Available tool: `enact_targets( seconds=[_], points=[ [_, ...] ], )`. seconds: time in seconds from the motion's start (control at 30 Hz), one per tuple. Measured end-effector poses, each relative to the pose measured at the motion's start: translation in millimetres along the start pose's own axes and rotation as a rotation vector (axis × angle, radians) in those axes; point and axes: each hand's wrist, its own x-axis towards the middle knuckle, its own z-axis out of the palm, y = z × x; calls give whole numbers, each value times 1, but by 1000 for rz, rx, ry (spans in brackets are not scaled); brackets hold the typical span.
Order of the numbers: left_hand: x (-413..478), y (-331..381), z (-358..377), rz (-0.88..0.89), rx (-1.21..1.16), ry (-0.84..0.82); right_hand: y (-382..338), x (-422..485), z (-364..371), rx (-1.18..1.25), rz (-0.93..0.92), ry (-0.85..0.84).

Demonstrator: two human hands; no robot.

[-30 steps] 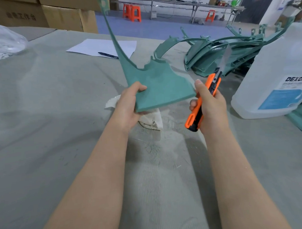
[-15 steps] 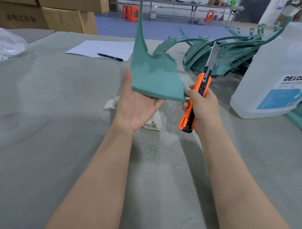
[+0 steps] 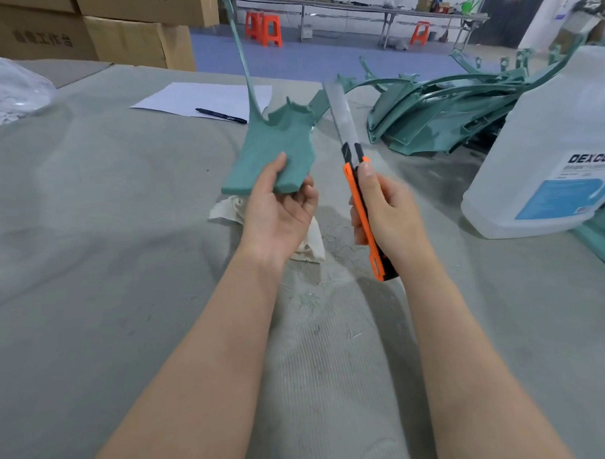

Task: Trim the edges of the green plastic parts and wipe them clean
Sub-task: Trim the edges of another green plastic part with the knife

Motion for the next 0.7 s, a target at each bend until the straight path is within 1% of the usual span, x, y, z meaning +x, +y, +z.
enact_targets(
  seconds=[0.13,0.2,0.33,0.47,0.7],
  points=[
    [-3,6,0,-57,-50,-28,3,-3,3,-54,-24,-41],
    [-5,9,-1,-86,-44,-64,3,-3,3,-74,-38,-10],
    [-6,15,-5,-87,1,-124,2,-1,-2,-16,-78,50],
    [-4,19,-9,-110,-33,-136,4,-1,-2,-83,-143,89],
    [-3,20,-13,-189,-24,-178,9,1,-3,-154,-191,148]
  ],
)
